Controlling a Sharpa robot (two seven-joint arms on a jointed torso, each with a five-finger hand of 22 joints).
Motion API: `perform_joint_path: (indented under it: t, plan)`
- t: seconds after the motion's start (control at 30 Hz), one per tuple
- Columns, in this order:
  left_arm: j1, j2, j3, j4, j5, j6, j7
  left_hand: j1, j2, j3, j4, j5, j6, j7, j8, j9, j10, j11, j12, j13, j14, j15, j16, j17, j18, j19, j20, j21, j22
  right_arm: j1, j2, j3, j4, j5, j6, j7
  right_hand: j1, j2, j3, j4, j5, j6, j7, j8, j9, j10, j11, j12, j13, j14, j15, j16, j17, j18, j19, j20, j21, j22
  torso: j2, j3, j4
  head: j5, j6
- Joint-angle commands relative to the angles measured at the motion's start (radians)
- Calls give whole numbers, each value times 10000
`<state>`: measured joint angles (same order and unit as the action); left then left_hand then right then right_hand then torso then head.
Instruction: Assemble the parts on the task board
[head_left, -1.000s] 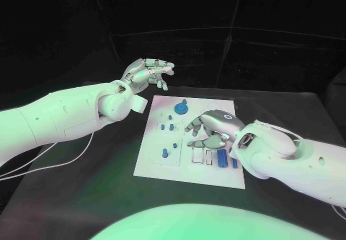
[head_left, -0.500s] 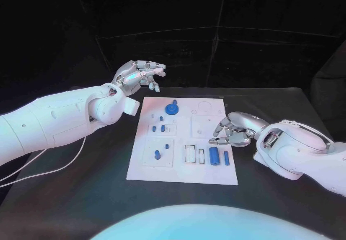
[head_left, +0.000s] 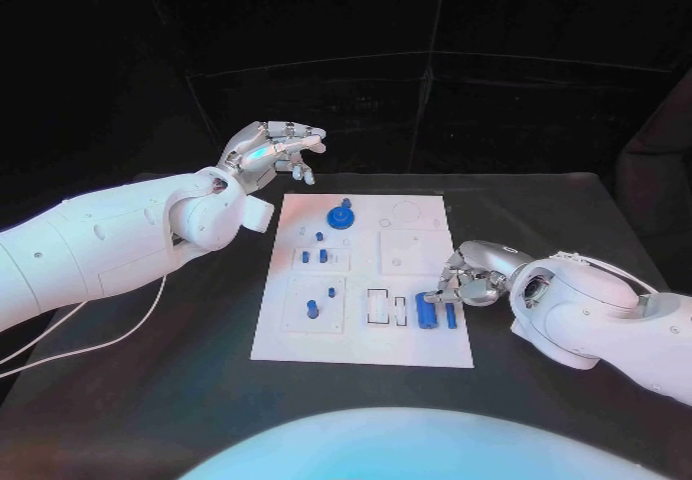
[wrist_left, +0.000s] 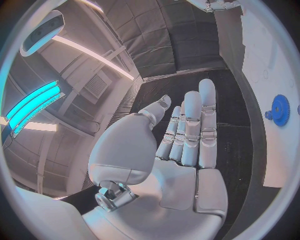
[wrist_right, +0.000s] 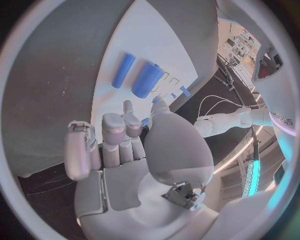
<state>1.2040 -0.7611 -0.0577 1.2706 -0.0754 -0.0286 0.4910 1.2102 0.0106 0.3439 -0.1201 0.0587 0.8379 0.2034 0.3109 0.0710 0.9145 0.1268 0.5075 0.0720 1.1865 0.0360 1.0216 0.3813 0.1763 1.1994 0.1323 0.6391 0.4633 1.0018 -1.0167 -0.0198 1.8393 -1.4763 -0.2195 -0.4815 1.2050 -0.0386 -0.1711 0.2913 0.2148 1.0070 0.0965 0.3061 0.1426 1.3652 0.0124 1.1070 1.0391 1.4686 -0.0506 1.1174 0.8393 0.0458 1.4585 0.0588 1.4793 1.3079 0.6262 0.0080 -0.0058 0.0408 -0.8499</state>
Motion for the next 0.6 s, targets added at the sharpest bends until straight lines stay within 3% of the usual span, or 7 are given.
perform_joint_path:
  t: [0.03, 0.6]
  plan:
    - [13, -4, 6, 28, 47, 151, 62, 98, 11, -11, -39, -10, -71, 21, 66, -9, -37, 0, 47, -16, -67, 3, 33, -9, 64, 87, 7, -48, -9, -107, 67, -1, -18, -282, 253, -416, -119, -20, -75, 9, -38, -83, -17, 48, 15, -25, 15, 71, 40, -8, -55, -34, 13, -88, 97, -20, 60, 1122, -2, -9, 0, 2, -15]
    - [1, -21, 5, 7, 47, 152, 81, 98, 11, -11, -39, -10, -71, 21, 66, -9, -37, 0, 47, -16, -67, 3, 33, -9, 64, 87, 7, -48, -9, -406, 750, -1, -428, -236, 762, -456, -145, 231, -201, -34, 263, -70, -40, 167, 109, 25, -1, 233, 407, -3, -63, -50, 13, -105, 141, -21, 107, 1208, -4, -3, -11, 38, -71]
